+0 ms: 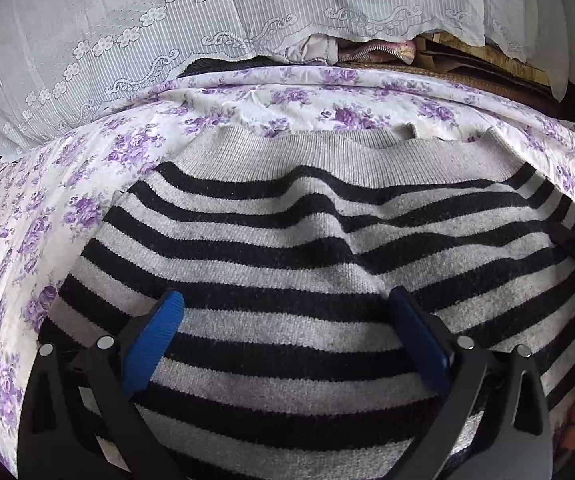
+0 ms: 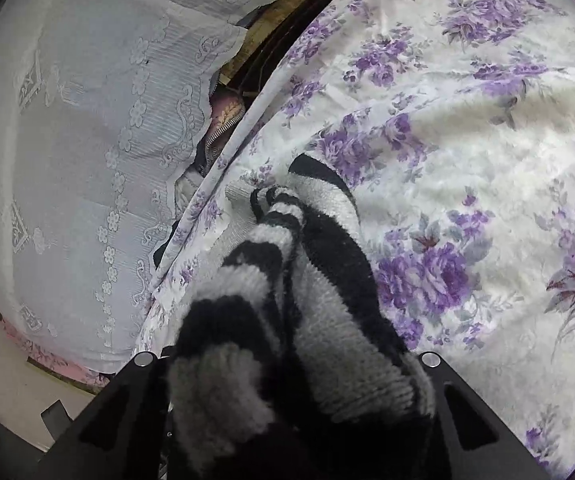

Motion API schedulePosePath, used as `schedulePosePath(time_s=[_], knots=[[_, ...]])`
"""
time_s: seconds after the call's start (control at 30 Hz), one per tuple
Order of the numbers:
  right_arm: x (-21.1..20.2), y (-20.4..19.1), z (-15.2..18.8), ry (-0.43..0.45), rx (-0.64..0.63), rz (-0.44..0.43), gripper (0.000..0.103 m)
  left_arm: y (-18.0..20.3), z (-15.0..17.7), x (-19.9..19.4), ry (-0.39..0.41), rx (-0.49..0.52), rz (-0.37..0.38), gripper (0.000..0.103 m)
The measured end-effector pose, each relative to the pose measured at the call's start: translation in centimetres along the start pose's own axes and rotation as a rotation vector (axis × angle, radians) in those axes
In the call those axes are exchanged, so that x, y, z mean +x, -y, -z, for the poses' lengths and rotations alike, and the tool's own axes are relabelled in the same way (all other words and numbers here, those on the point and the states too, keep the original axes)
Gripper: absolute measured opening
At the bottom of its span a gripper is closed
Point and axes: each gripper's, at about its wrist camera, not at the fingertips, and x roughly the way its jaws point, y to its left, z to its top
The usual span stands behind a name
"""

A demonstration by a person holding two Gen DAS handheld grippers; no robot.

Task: Fold small clothes
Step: 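Grasp the side edge of the striped sweater with the right gripper and lift, then fold the held sweater side over the body with the right gripper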

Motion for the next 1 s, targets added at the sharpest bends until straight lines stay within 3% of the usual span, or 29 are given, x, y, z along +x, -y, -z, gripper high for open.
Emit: schedulePosePath(time_s=[0.23, 0.63, 1.0], knots=[[-0.9, 0.0, 0.4, 0.019, -0.018, -0.001, 0.017, 0.0, 0.1, -0.1, 0.001, -0.002, 0.009, 0.099], [-3.7, -6.5, 2.6, 0.128, -0.300, 0.092, 0.016, -0.3, -0.3, -0.4, 0.011, 0.002, 0.030, 0.098], [-4.1, -11.3, 3.7, 0.147, -0.375, 0.083, 0.016, -1.7, -0.9, -0.5, 0.010, -0.033, 0.064, 0.098]])
